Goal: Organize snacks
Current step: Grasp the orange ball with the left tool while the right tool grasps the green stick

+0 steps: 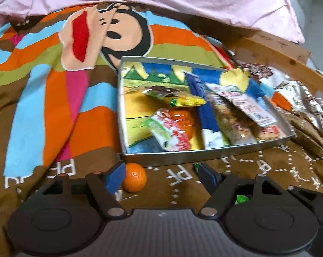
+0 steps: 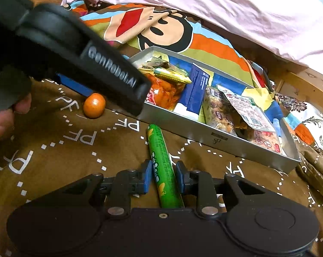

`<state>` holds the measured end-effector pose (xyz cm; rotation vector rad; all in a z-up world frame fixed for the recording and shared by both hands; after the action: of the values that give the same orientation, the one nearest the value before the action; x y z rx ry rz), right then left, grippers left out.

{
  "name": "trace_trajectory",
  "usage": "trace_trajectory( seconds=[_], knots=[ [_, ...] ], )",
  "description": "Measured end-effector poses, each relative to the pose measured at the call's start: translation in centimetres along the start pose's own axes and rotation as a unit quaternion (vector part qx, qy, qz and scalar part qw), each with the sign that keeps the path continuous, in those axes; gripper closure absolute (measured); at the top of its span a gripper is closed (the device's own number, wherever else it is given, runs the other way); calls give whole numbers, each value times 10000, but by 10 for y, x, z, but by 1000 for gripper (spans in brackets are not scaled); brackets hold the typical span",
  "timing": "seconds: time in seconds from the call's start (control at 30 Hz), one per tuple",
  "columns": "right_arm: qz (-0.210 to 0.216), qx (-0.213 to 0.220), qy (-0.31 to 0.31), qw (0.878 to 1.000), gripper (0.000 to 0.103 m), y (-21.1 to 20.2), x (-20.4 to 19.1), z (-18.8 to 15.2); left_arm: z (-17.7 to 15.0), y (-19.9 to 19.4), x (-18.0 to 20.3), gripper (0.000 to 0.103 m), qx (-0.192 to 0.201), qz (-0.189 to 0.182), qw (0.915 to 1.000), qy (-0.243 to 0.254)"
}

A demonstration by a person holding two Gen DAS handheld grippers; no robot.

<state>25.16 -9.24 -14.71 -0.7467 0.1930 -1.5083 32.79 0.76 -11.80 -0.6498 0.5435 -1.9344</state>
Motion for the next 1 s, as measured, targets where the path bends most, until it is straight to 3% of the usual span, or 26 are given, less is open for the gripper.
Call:
trace_trajectory(
  seconds=[0.17, 0.37, 0.53, 0.8, 1.0],
  knots=[
    [-9, 14, -11, 10000, 75, 0, -1, 0, 1, 2, -11, 25, -34, 41, 9994, -343],
    [5, 17, 4, 10000, 75, -1, 0, 0, -6, 16, -17, 26, -340, 168, 9988, -307],
    [34, 16, 41, 10000, 75, -1, 1, 0, -5, 21, -20, 27, -279, 165, 9991, -275],
    [29, 20, 46, 10000, 75, 0, 1, 0, -6, 21, -20, 55, -311, 597, 9977, -81],
    [15, 30, 16, 10000, 75, 0, 0, -1, -9, 20, -11, 66, -307, 1007, 9941, 263]
  ],
)
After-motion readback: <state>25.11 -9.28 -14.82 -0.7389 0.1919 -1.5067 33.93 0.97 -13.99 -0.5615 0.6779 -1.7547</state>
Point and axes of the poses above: each gripper's, at about its wrist camera, not at the fingertips, and y roughly the way its jaws point, x to its right, z to its top, the point moved 4 cm from there along y, roughly the way its jaws point, and after that the axes turned 4 degrees about -z, right-handed, at the moved point
